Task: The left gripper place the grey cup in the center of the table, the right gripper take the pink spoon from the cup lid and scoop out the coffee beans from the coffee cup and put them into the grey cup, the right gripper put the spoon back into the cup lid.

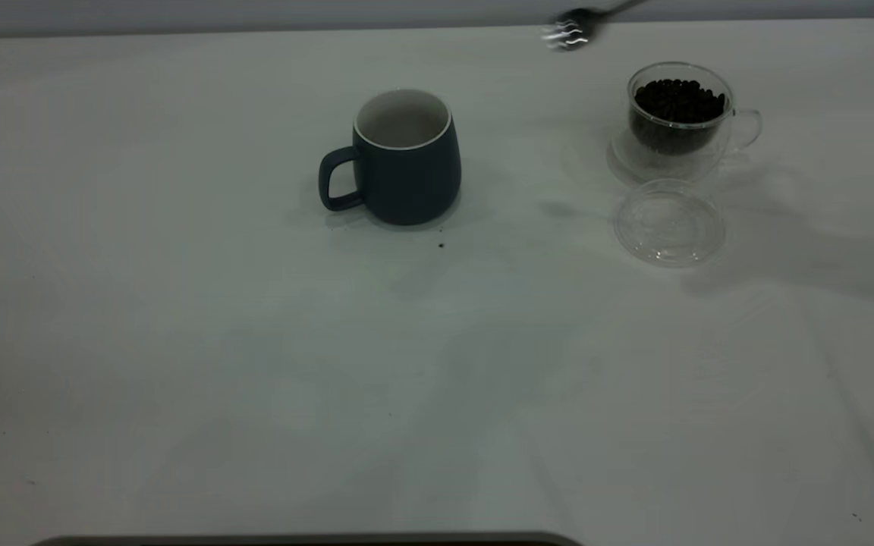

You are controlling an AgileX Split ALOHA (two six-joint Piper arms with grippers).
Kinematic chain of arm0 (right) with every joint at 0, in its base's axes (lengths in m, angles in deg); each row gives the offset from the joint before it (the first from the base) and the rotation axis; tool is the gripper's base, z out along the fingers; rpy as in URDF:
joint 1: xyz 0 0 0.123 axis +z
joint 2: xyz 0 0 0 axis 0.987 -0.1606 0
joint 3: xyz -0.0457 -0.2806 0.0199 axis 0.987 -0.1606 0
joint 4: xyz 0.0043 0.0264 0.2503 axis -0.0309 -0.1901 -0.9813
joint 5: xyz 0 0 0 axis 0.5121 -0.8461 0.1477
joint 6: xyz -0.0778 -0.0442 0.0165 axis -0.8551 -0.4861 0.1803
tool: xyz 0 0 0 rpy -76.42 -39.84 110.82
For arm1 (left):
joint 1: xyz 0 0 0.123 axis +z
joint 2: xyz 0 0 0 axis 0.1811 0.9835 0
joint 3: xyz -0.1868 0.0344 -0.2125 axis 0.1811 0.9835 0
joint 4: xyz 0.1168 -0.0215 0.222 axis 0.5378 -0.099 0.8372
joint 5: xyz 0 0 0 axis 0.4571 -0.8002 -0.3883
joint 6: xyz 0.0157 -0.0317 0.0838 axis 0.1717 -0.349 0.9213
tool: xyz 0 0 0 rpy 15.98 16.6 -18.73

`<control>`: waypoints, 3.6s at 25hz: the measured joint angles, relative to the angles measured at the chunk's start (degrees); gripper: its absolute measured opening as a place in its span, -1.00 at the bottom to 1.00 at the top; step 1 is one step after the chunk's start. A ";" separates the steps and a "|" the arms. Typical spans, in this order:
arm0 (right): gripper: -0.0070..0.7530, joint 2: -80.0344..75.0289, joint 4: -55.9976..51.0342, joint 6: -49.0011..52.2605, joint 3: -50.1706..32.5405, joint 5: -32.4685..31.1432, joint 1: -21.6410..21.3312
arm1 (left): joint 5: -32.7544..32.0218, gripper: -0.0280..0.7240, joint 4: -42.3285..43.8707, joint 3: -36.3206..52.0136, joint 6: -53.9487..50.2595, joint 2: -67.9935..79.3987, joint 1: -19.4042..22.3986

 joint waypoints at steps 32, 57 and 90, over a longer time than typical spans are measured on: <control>-0.72 -27.86 -13.61 -2.63 -0.56 4.91 -10.20 | 0.00 0.45 0.00 0.00 -0.09 0.00 0.00; 0.60 -31.45 -23.96 -19.95 -0.50 11.66 -10.01 | 0.00 0.45 0.00 0.00 0.03 0.00 0.00; 0.44 36.66 41.47 61.24 -29.10 6.39 11.53 | 0.00 0.45 0.00 0.00 -0.14 0.00 0.00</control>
